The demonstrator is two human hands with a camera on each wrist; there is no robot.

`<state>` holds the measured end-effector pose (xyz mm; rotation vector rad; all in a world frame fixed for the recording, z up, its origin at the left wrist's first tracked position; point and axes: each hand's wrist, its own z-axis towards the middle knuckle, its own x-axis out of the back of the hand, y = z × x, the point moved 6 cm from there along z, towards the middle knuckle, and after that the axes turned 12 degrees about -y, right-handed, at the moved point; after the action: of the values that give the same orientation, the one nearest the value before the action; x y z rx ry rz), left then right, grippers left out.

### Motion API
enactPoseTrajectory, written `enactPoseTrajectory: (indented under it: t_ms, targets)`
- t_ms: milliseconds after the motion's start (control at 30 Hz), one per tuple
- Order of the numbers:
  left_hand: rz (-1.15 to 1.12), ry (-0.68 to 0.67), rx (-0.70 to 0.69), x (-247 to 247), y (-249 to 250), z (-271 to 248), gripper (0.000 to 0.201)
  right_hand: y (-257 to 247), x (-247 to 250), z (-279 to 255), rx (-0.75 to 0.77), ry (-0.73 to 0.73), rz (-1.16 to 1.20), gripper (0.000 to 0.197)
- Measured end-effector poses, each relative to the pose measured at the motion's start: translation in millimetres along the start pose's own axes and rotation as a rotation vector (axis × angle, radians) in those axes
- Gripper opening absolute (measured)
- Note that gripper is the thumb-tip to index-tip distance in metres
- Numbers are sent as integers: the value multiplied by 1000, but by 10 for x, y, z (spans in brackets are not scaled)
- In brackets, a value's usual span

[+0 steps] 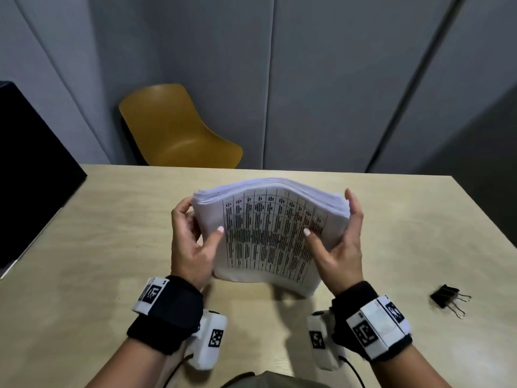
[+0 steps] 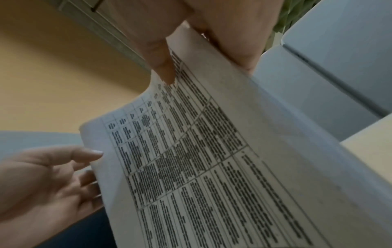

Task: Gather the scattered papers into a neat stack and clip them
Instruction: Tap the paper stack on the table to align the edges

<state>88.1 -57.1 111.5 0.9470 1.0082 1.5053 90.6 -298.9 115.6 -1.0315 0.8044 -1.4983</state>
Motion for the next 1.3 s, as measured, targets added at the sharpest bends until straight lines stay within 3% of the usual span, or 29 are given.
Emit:
enactPoseTrajectory:
  t_ms: [100,167,267,367,533,800,1033,1100,1200,1233,1300]
  targets:
    - [128,7,0,-12,-16,9,44,-78,-41,-8,69,42,-46,88]
    - [173,64,-30,-27,63,-2,59,-154,-44,-2,129,107,-39,95]
    - [374,118,-233,-42,301,-16,73,-322,-17,20,283,172,-224,88]
    - [612,79,-392,-94,440,-11,60,-429,10,34,365,215,-373,69]
    - [652,63,-375,-21,427,0,43,-403,47,45,323,203,-461,42]
    - [650,62,-379,30,489,2,42,-456,37,49,295,154,-432,42]
    - [207,-16,-68,106,197,25,74,-393,87,63,280,130,-407,42]
    - [163,-62,-8,94,127,40,76,-346,110,59,247,136,-357,55]
    - [82,-146,85,66,-6,65,69,-82,153,84,18,84,-59,87]
    - [51,-173,122,49,-61,68,60,38,139,88,-80,27,60,85]
    - [38,-180,183,12,-141,50,37,224,37,84,-237,-126,180,50]
